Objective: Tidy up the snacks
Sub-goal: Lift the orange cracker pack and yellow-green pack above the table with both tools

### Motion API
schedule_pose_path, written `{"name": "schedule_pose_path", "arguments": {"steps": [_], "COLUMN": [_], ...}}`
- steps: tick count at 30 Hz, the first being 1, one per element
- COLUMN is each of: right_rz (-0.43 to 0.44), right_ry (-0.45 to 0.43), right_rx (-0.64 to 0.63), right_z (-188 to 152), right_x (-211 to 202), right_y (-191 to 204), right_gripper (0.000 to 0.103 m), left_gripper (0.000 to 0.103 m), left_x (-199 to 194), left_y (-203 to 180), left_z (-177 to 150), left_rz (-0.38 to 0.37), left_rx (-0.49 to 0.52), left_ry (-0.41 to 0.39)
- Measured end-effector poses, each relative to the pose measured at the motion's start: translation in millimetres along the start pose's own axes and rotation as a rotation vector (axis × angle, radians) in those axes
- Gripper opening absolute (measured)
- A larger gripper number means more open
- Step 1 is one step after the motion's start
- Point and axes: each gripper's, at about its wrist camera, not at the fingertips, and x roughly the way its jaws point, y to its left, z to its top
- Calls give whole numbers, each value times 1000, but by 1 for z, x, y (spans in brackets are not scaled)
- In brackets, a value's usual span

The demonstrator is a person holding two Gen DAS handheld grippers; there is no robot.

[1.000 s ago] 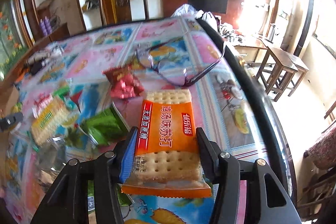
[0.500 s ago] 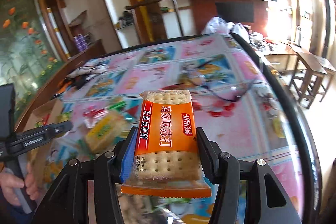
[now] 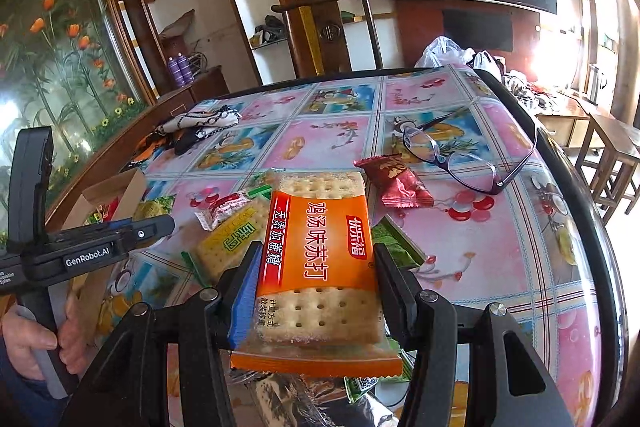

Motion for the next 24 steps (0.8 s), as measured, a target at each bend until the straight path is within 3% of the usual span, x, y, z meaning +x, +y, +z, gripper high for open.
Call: {"name": "schedule_pose_path", "arguments": {"steps": [24], "right_rz": [5], "right_ry": [-13], "right_rx": [28], "right_z": [2], "right_x": [-1], "right_y": [-7], "right_gripper": [57], "left_gripper": [34], "left_x": [-1], "left_y": [0], "left_z": [0], "left_rz": [-4], "left_rx": [-1], "left_ry": [1]}}
